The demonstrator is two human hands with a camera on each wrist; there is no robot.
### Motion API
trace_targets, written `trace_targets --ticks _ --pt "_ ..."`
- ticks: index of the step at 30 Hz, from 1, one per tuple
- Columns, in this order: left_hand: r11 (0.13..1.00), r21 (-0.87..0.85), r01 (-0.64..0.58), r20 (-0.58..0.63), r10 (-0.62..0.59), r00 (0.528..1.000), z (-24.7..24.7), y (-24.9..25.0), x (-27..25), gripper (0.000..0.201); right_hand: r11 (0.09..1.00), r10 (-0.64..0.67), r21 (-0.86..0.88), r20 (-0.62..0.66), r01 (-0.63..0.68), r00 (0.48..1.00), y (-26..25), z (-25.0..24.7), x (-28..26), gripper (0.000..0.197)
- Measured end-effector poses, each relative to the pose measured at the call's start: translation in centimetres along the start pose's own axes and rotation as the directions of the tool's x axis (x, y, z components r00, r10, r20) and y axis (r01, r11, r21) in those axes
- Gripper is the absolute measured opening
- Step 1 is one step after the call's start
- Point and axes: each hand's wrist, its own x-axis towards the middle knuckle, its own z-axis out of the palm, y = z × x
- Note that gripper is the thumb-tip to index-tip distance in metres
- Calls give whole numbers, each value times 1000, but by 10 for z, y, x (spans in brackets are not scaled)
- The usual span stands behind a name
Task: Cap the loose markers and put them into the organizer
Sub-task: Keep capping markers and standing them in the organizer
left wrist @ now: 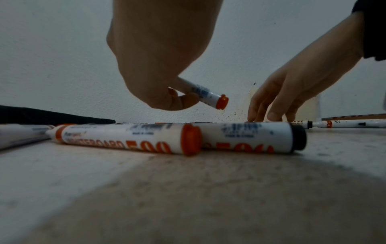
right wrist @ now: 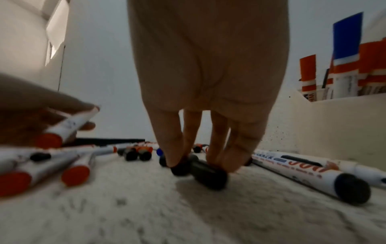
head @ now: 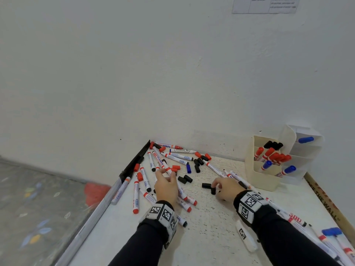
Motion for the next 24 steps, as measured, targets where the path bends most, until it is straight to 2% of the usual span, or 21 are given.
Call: trace_targets --ticks 7,9,13,17,21,24 --pt "995 93 20 10 -21 1000 0 -3 3 42 1000 3 -23 -197 -7 980 5 6 27 24" --pt "994 110 10 17 -12 1000 0 -2 1 44 999 -34 -46 -257 23 966 -2 2 37 22" --pt "993 115 19 12 -20 1000 -2 0 0 44 972 -235 -39 -151 232 960 -33 0 58 33" --pt "994 110 -4 -14 5 1000 -1 -2 1 40 915 -403 21 -8 403 915 -74 5 75 44" --pt "994 107 -28 -48 34 998 2 -6 2 35 897 -417 -97 140 432 898 -96 21 95 52" --pt "993 109 -34 -45 39 998 3 -7 4 35 902 -374 -191 106 388 922 -102 26 99 44"
